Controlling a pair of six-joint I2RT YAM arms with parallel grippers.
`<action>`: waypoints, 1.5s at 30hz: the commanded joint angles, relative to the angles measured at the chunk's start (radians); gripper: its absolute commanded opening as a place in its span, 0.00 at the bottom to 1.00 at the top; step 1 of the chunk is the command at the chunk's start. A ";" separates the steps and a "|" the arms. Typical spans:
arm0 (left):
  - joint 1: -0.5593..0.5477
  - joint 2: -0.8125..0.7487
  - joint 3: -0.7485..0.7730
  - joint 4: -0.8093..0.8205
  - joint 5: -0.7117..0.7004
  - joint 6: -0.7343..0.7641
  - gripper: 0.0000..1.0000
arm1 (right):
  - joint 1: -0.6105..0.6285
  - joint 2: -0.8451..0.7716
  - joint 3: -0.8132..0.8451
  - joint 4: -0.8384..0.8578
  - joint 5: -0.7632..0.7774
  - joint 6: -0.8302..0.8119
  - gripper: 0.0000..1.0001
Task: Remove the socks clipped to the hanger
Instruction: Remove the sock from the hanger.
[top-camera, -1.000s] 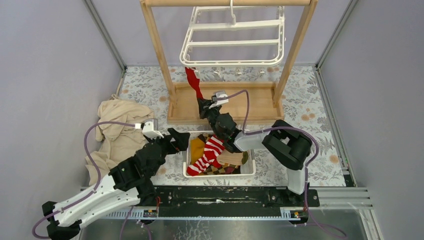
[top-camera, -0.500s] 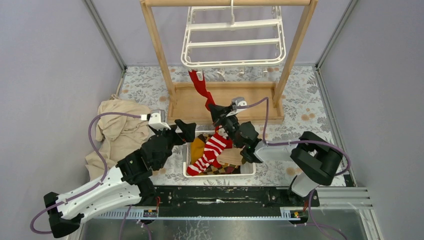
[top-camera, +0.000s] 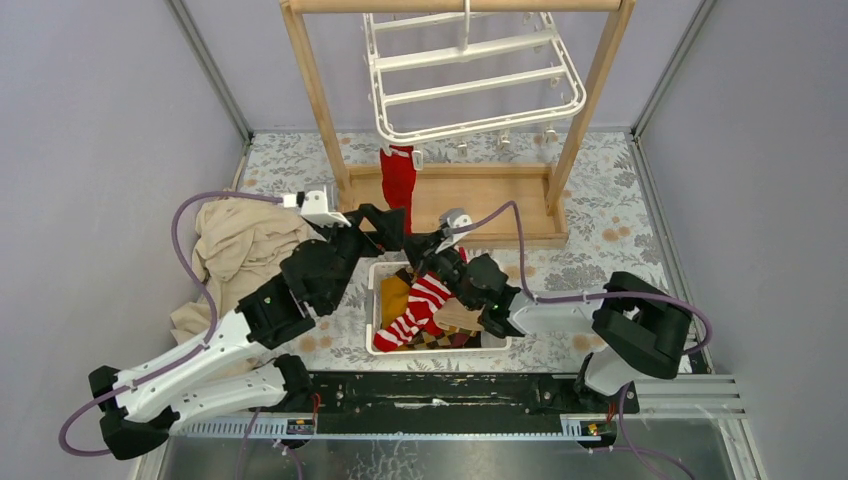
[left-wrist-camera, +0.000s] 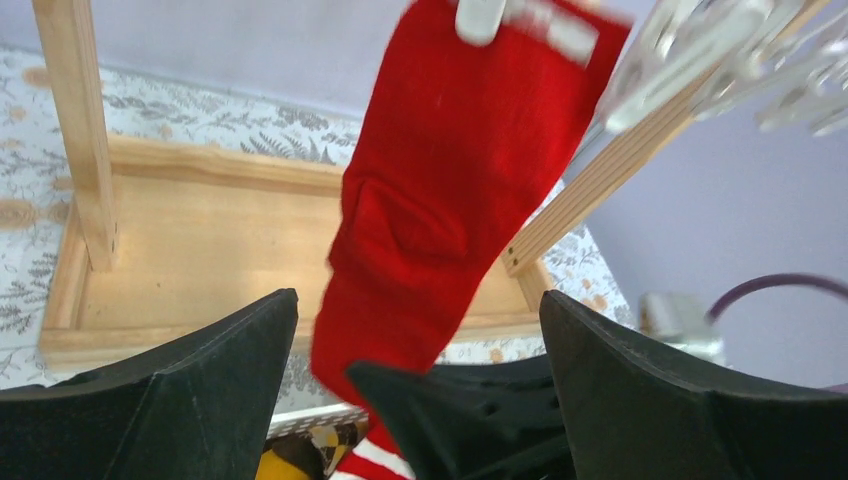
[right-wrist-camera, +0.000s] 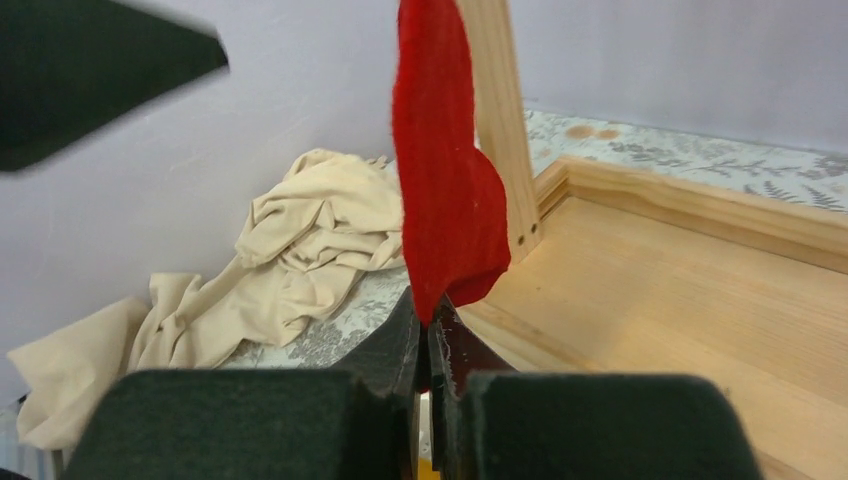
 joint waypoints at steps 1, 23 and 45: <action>-0.004 -0.011 0.084 0.033 -0.045 0.069 0.98 | 0.049 0.060 0.095 -0.028 0.019 -0.042 0.00; -0.001 -0.095 -0.034 0.009 -0.076 0.009 0.98 | 0.137 0.040 0.205 -0.187 0.068 -0.068 0.00; 0.029 -0.328 -0.369 0.245 -0.098 -0.021 0.98 | -0.034 -0.003 0.158 -0.142 -0.515 0.252 0.00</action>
